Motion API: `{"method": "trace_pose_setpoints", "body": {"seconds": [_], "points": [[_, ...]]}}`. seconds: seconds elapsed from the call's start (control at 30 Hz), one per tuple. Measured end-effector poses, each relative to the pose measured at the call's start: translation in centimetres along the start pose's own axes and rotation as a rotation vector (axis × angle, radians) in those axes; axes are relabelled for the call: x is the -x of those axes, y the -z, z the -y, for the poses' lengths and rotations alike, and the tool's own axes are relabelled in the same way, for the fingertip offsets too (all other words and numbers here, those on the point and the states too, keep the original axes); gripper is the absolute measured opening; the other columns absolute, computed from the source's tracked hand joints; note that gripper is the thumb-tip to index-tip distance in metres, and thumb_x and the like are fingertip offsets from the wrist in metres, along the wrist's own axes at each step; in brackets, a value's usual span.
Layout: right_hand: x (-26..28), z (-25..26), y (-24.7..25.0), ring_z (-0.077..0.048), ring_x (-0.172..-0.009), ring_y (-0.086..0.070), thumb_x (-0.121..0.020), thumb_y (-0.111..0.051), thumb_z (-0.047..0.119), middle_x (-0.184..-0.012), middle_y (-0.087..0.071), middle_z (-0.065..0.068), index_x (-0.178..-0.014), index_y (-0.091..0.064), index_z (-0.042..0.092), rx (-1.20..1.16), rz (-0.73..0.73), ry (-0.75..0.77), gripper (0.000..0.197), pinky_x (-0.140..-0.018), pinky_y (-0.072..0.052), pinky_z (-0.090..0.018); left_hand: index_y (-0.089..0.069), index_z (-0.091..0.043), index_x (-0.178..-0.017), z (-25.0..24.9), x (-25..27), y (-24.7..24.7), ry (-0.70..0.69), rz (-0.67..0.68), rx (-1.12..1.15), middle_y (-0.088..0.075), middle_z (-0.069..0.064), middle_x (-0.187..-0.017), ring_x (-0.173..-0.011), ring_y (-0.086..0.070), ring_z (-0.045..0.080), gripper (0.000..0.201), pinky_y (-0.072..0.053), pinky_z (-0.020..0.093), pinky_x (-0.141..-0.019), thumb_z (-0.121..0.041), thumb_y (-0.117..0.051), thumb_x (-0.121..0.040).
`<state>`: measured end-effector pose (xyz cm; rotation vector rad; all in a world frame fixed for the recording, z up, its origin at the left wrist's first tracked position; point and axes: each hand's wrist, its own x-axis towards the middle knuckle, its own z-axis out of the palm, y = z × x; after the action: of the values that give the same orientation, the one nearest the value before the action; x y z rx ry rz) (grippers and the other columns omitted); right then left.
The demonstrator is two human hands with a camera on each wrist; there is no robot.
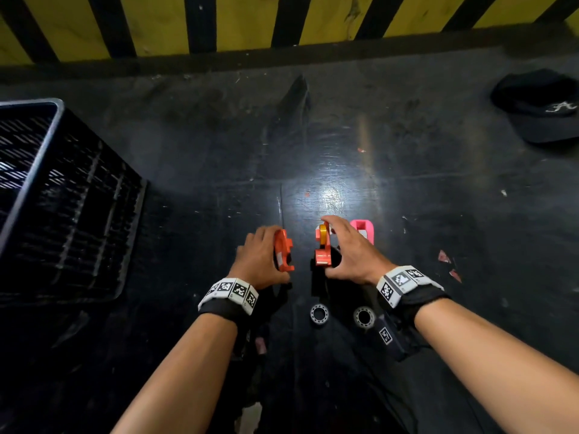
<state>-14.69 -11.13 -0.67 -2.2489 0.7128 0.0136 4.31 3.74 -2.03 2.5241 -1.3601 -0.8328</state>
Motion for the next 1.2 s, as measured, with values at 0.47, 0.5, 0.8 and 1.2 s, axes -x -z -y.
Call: {"method": "trace_pose_setpoints", "body": {"seconds": [0.47, 0.5, 0.8, 1.2], "points": [[1.4, 1.0, -1.0, -0.019, -0.135, -0.048, -0.066, -0.09, 0.025, -0.156, -0.04, 0.002, -0.153, -0.022, 0.028, -0.053, -0.007, -0.037, 0.111, -0.111, -0.044, -0.039, -0.057, -0.019, -0.139, -3.9, 0.8, 1.1, -0.128, -0.073, 0.408, -0.067, 0.004, -0.135, -0.122, -0.065, 0.019, 0.048, -0.051, 0.03, -0.104, -0.024, -0.066, -0.092], [1.6, 1.3, -0.9, -0.02, -0.135, -0.047, -0.065, -0.09, 0.027, -0.156, -0.039, 0.002, -0.153, -0.021, 0.03, -0.057, -0.002, -0.047, 0.112, -0.11, -0.045, -0.041, -0.061, -0.02, -0.134, -4.7, 1.0, 1.6, -0.127, -0.048, 0.466, -0.072, 0.0, -0.127, -0.113, -0.071, 0.014, 0.042, -0.054, 0.026, -0.098, -0.029, -0.068, -0.093], [3.5, 1.6, -0.2, -0.022, -0.136, -0.046, -0.069, -0.084, 0.02, -0.154, -0.041, -0.003, -0.156, -0.023, 0.018, -0.023, -0.01, -0.047, 0.107, -0.104, -0.033, -0.023, -0.071, -0.022, -0.104, -3.4, 3.1, 1.1, -0.06, -0.146, 0.513, -0.076, -0.006, -0.092, -0.072, -0.067, -0.001, 0.022, -0.053, 0.008, -0.074, -0.024, -0.079, -0.084], [6.7, 0.5, -1.1, -0.023, -0.141, -0.043, -0.07, -0.083, 0.018, -0.162, -0.032, 0.001, -0.156, -0.021, 0.022, -0.019, -0.014, -0.082, 0.106, -0.107, -0.036, -0.028, -0.059, -0.028, -0.13, -0.3, 8.4, -5.7, -0.11, -0.025, -0.118, -0.054, 0.006, -0.134, -0.121, -0.054, 0.033, 0.058, -0.052, 0.048, -0.096, -0.044, -0.072, -0.076]]}}
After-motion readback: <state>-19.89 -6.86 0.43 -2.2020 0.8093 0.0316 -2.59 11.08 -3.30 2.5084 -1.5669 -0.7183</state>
